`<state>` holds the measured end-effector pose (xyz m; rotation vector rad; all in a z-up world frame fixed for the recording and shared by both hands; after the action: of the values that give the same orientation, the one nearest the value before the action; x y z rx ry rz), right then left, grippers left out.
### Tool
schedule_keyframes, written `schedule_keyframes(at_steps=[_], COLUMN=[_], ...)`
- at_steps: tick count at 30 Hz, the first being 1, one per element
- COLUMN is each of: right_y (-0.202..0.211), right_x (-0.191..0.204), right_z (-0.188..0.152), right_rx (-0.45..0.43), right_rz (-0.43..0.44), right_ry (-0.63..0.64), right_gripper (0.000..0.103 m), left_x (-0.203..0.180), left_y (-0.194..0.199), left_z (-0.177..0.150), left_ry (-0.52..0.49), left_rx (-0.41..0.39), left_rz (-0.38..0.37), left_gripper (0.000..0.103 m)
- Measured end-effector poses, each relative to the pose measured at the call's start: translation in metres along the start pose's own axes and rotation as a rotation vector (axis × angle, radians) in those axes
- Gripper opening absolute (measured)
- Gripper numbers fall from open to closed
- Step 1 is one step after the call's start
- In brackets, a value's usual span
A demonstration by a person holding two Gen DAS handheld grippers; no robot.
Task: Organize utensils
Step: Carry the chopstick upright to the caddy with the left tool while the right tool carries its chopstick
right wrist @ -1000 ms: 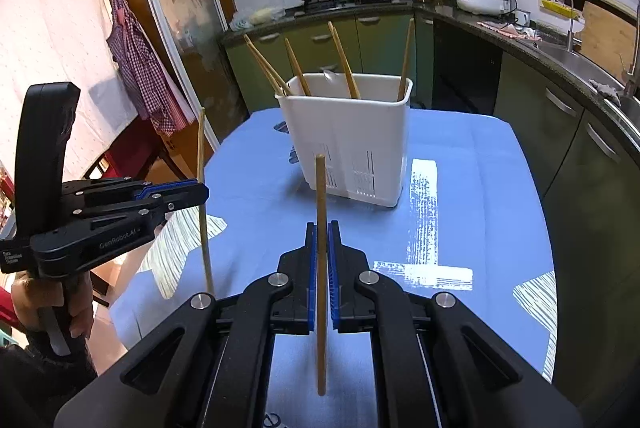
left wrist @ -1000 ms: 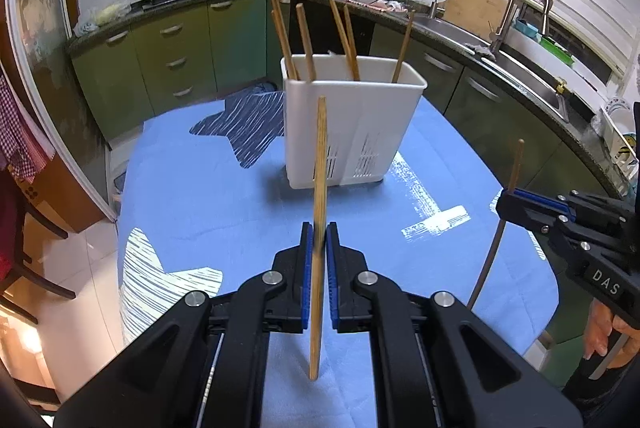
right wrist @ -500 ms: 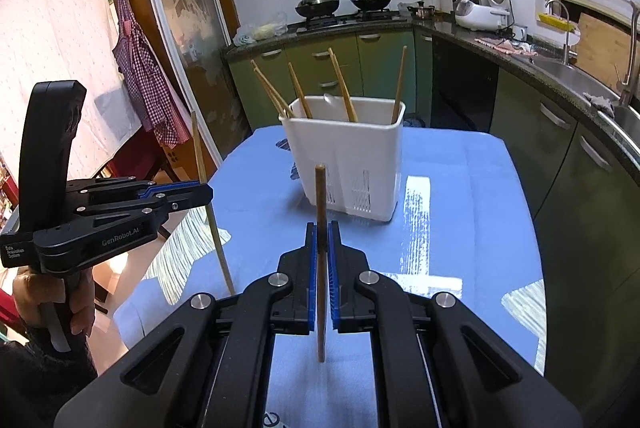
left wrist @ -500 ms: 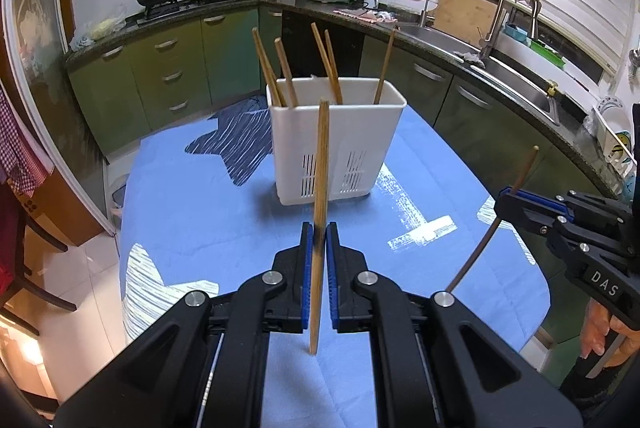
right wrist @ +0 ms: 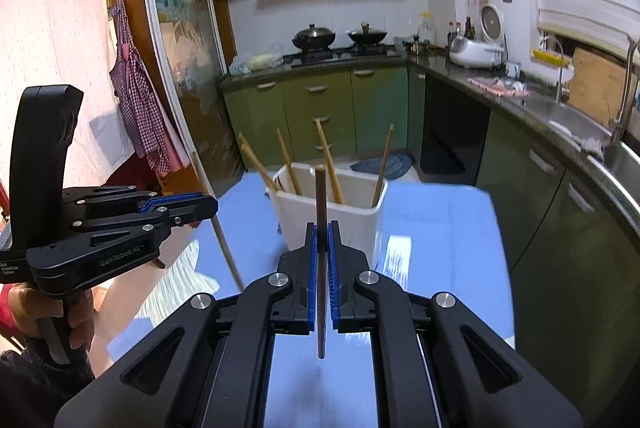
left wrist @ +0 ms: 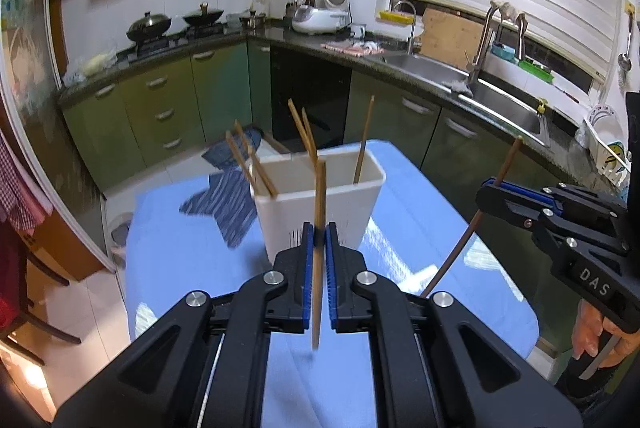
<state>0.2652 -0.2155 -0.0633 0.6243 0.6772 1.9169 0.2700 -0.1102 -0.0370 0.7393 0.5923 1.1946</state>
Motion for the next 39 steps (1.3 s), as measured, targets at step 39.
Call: schedule_keyframes(at_steps=[39], right_y=[0.05], right_x=[-0.039], right_z=[0.126], right_rx=[-0.135], right_rz=[-0.028], right_ry=[0.003], right_gripper=[0.006], left_x=[0.009], left_y=[0.003], left_z=[0.135], left_ry=[0.017], left_rx=[-0.122], left_rz=[0.103], left_gripper=[0.006])
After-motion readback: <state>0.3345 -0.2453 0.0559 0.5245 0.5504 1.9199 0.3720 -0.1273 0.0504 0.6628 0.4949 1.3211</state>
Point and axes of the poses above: each gripper's, at about its wrist camera, not at the fingertips, and y roughly against the way its jaws point, x to its left, z to its top, the point moved 9 cm from there along -y, roughly the way its jaws point, and after that the axes turned 12 degrees about x, right-handed, at the moved point
